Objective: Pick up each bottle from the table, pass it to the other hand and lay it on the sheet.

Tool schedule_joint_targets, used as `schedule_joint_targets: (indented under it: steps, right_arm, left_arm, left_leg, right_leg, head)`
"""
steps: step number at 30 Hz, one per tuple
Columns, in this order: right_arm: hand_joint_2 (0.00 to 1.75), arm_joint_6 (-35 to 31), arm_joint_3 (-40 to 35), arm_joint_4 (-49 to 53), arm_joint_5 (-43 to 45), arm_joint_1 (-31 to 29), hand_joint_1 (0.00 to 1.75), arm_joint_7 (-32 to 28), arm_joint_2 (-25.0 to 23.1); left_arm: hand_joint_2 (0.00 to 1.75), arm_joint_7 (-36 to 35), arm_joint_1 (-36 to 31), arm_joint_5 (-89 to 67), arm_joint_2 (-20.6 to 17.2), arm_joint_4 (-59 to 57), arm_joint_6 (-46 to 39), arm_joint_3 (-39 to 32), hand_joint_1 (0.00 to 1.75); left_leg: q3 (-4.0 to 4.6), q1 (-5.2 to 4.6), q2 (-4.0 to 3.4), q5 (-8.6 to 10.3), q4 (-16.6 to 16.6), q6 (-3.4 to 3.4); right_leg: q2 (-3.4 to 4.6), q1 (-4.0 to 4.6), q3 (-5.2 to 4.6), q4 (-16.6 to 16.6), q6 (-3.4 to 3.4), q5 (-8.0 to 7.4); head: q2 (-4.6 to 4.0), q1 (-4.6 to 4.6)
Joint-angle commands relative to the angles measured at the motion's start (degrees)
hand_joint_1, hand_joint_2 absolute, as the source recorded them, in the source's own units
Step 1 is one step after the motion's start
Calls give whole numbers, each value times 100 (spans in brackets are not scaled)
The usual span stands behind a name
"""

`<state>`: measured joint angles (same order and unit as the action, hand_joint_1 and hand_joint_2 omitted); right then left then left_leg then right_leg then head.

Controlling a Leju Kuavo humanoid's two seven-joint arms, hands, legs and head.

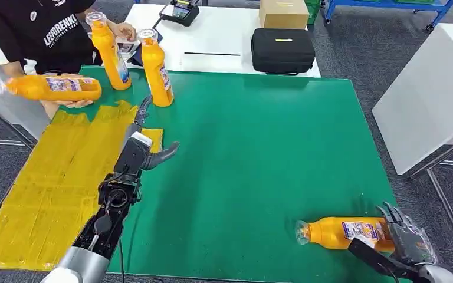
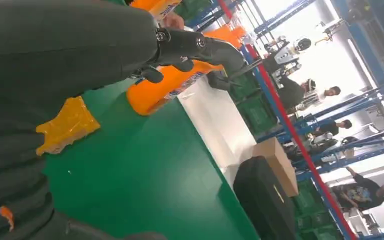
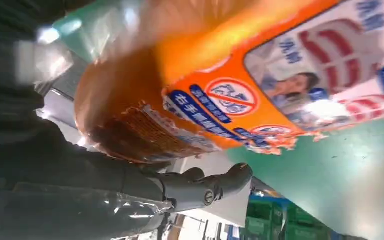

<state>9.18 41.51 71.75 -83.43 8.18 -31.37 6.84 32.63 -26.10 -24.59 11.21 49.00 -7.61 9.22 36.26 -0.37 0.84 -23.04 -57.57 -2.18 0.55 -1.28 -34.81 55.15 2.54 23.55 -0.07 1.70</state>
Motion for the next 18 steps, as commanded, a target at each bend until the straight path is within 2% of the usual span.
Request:
schedule_joint_targets:
  steps: [1, 2, 3, 4, 18]
  right_arm:
    - [175, -199, -300, -1513, -226, -379, 2, 226, 158]
    - [175, -233, -372, -1612, -237, -417, 37, 235, 188]
    - [175, -272, -420, -1694, -231, -446, 145, 255, 210]
    - [175, -299, -489, -1779, -217, -481, 175, 279, 240]
    - [175, -193, -1049, -1511, -201, -274, 175, 521, 178]
  left_arm:
    - [175, -38, -215, 54, -28, -410, -4, 119, 0]
    - [175, -38, -213, 66, -38, -413, -9, 120, 0]
    - [175, -36, -217, 76, -41, -416, -7, 119, 0]
    - [175, -32, -218, 88, -51, -418, -6, 118, 0]
    - [175, -51, -143, 217, -45, -351, 9, 127, 0]
  left_leg:
    - [-28, 9, -5, -7, 5, 10]
    - [-46, 11, -9, -14, 5, 14]
    - [-55, 12, -12, -16, 6, 16]
    - [-42, 15, -8, -10, 5, 11]
    - [-90, 13, -8, -12, 10, 15]
  right_leg:
    - [-1, 10, 32, -14, -10, 2]
    - [-1, 14, 51, -17, -15, 8]
    - [1, 15, 60, -19, -16, 8]
    - [1, 17, 49, -22, -12, 2]
    - [-6, 18, 93, -25, -20, 7]
  head:
    - [0, 0]
    - [0, 2]
    - [0, -2]
    - [0, 0]
    - [0, 0]
